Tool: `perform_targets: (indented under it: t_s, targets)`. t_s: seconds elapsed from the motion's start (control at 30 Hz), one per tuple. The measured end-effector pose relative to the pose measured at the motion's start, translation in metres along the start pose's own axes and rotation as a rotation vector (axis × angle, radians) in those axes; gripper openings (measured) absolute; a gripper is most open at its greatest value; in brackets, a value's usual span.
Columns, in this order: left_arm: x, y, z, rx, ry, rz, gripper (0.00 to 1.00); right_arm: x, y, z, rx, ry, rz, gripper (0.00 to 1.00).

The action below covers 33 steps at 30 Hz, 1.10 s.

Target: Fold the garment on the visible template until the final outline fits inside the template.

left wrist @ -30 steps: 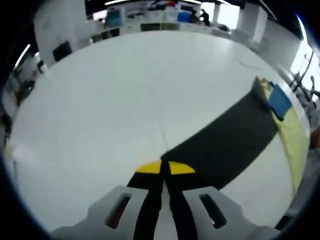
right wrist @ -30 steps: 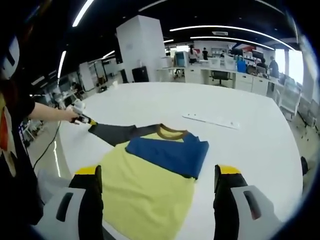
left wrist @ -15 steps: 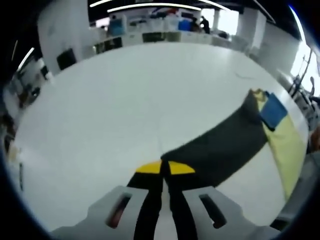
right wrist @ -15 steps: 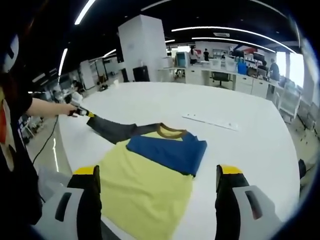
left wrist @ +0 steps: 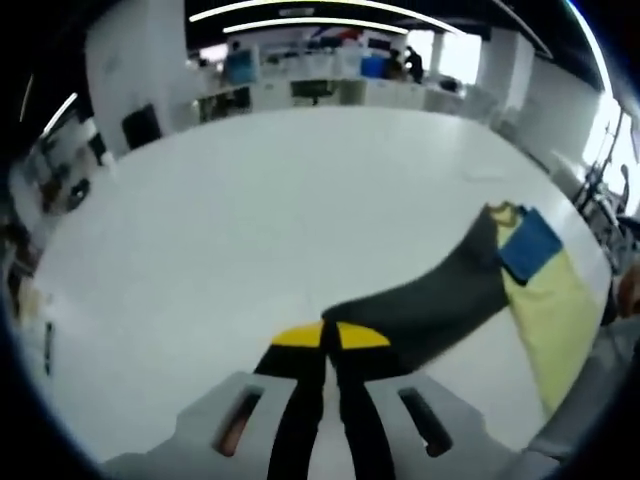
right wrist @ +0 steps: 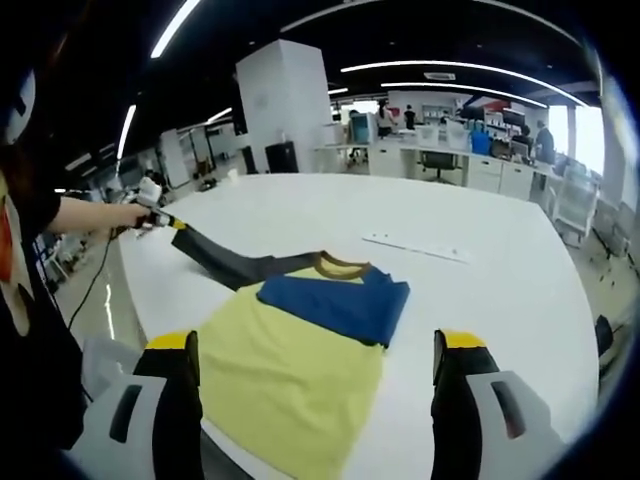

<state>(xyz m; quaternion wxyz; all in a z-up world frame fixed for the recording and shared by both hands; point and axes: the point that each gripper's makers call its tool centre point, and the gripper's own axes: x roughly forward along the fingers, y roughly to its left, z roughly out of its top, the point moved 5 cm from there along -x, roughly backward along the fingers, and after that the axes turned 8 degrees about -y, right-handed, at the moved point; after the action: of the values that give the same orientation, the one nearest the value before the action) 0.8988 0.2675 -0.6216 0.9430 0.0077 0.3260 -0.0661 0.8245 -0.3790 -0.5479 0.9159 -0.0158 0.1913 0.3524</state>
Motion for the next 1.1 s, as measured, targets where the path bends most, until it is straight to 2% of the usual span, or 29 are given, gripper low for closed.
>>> perform_targets:
  t_s: [0.17,0.47,0.63,0.9,1.1]
  targets:
    - [-0.011,-0.013,0.018,-0.011,-0.028,-0.013,0.00,-0.008,0.000,-0.001,0.005,-0.015,-0.006,0.96]
    - [-0.024,-0.054,0.057,0.024,-0.083,-0.074,0.00,-0.017,0.002,-0.002,-0.016,-0.024,-0.003,0.97]
    - [-0.032,-0.088,0.082,0.054,-0.132,-0.129,0.00,-0.026,0.000,-0.002,-0.022,-0.035,-0.006,0.97]
    - [-0.037,-0.138,0.107,0.079,-0.178,-0.216,0.00,-0.043,-0.004,-0.005,-0.019,-0.043,-0.022,0.97]
    - [-0.042,-0.182,0.126,0.040,-0.221,-0.311,0.00,-0.053,-0.005,-0.009,-0.026,-0.040,-0.033,0.97]
